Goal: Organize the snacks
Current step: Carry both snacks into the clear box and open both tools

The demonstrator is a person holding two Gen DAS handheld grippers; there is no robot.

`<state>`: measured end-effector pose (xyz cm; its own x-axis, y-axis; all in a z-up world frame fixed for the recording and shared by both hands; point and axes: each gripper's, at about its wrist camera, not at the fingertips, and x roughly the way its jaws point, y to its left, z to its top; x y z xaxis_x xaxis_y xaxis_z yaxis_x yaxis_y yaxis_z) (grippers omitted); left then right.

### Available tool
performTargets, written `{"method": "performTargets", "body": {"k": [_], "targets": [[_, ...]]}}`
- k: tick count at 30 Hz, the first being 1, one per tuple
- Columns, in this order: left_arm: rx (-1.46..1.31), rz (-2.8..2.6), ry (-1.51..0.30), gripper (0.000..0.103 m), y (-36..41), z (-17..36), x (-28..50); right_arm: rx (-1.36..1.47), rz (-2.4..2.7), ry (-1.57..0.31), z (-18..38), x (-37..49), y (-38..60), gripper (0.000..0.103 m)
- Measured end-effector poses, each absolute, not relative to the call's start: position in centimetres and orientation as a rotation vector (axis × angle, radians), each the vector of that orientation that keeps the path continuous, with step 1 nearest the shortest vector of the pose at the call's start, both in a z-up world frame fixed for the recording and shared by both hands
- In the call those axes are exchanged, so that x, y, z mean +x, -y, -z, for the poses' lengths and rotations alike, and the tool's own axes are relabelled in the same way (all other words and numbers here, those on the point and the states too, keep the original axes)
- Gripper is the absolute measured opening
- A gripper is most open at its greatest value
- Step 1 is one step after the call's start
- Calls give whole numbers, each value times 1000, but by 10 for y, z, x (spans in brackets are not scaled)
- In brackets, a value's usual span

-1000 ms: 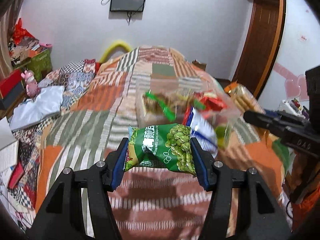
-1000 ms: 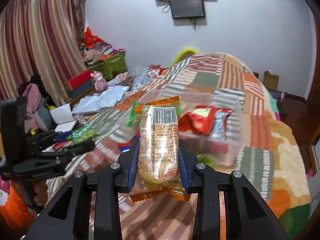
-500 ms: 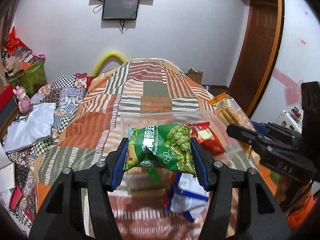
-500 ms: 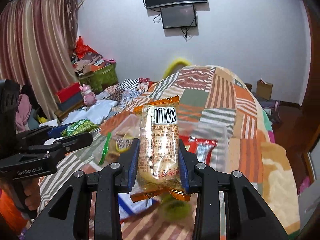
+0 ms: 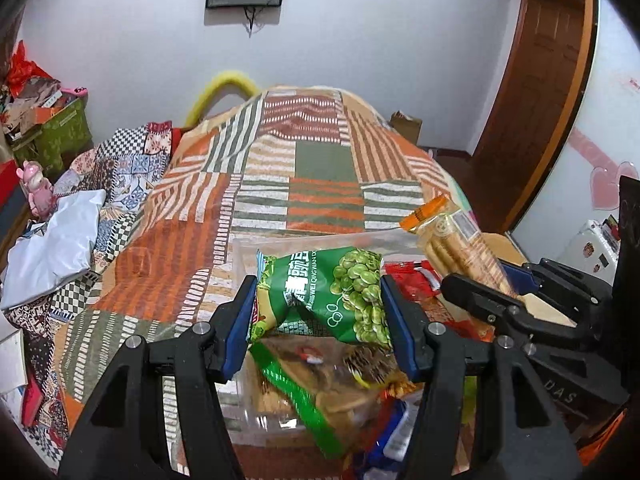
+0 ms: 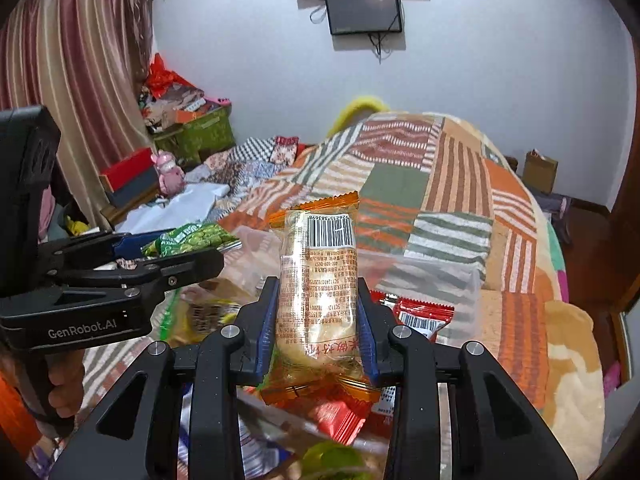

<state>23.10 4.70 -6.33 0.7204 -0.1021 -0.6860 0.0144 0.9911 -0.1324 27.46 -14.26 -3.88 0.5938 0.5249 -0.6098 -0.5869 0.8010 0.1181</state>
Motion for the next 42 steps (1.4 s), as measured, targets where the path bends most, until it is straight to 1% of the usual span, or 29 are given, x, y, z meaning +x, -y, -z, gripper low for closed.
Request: {"method": "performTargets", "body": {"k": [5,11,17,20,23,27,38,42], "targets": [[-124,53,-798,59,-46,75,248,-113,-636,-721,53,291,136,32],[-127,46,-840,59,-48,89,262,-125,-631,-722,56,296,133,32],[-124,20,-846,61,-45,97,262,-153,-627,-721,57,296,128,34],[-118,21,-841,62,-42,96,261,-159,-624,-724,59,297,128,37],[-118,20,-843,65,-41,96,261,-150,-625,-733,60,298,131,40],[-151,37,-841,71,-46,94,257,-120,-622,-737,59,300,138,54],[-115,43,-748,78,-37,66,220,-120,-613,-685,39,274,150,55],[-103,52,-720,82,-32,55,199,-121,-611,-666,31,260,157,55]]}}
